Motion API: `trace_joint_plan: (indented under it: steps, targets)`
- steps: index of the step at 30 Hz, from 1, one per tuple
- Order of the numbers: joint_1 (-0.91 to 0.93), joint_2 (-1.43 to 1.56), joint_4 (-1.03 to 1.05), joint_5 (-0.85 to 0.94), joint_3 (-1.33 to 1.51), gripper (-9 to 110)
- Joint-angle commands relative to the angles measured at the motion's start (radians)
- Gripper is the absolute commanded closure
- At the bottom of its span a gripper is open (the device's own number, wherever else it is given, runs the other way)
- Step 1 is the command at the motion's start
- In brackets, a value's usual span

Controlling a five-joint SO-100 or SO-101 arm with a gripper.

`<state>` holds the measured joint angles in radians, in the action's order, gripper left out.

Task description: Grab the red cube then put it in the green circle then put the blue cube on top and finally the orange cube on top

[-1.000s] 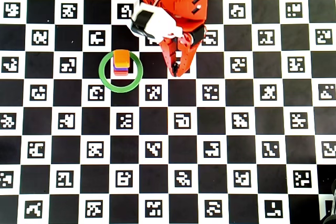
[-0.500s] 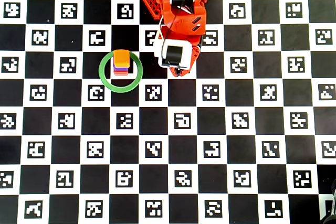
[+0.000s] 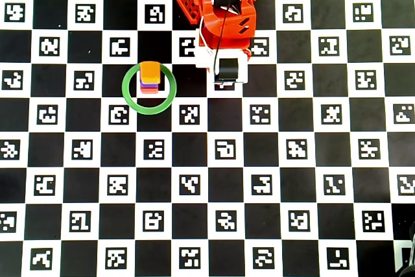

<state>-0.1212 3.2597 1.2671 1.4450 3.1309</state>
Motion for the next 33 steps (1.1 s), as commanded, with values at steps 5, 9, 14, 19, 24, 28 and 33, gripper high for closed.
trace_joint_plan:
  steps: [5,9,14,19,24,28,33]
  targets:
    - [0.02,0.049,0.048,-0.018,0.054,107]
    - [0.052,0.072,0.06,-0.017,0.054,107]
    - [0.086,0.075,0.064,0.005,0.054,107]
    - [0.095,0.1,0.077,0.005,0.054,107]
    - [0.095,0.1,0.078,0.009,0.054,107]
    - [0.095,0.1,0.078,0.009,0.054,107]
    - [0.095,0.1,0.078,0.009,0.054,107]
